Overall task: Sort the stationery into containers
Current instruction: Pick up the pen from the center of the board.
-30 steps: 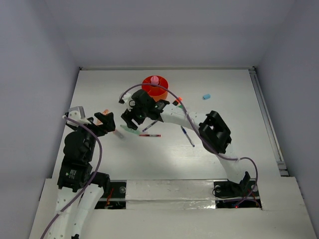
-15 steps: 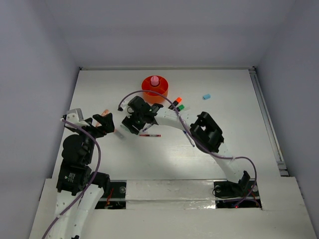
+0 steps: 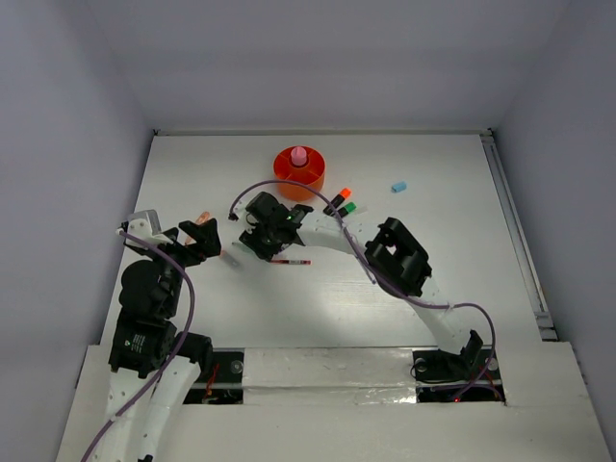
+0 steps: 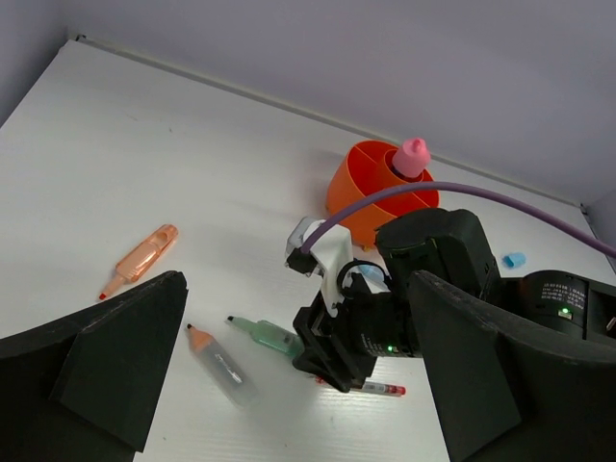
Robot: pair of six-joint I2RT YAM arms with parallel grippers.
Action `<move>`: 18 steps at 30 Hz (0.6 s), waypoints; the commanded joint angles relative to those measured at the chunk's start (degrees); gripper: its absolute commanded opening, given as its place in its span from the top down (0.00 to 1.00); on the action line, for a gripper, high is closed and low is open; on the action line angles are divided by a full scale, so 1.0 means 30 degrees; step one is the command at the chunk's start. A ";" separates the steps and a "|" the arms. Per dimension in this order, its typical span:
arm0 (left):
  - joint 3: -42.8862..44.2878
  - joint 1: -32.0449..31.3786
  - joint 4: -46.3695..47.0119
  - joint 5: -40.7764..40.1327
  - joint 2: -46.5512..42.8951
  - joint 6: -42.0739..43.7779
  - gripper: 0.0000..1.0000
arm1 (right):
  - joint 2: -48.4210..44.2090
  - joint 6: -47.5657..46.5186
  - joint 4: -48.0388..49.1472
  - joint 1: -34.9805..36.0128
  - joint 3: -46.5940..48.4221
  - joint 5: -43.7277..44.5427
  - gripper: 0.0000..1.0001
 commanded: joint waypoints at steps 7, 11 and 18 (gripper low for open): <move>0.0402 -0.0069 0.0467 -0.0590 -0.0161 -0.0351 0.01 | -0.0927 0.0948 0.0531 0.0314 -0.0578 0.0853 0.83; 0.0402 -0.0069 0.0555 -0.0503 0.0102 -0.0439 0.01 | -0.2275 0.2002 0.2868 0.0314 -0.1017 0.1909 0.91; 0.0257 -0.0069 0.0818 0.1193 0.1361 -0.1252 0.01 | -0.6487 0.3703 0.5630 0.0314 -0.3651 0.1618 0.92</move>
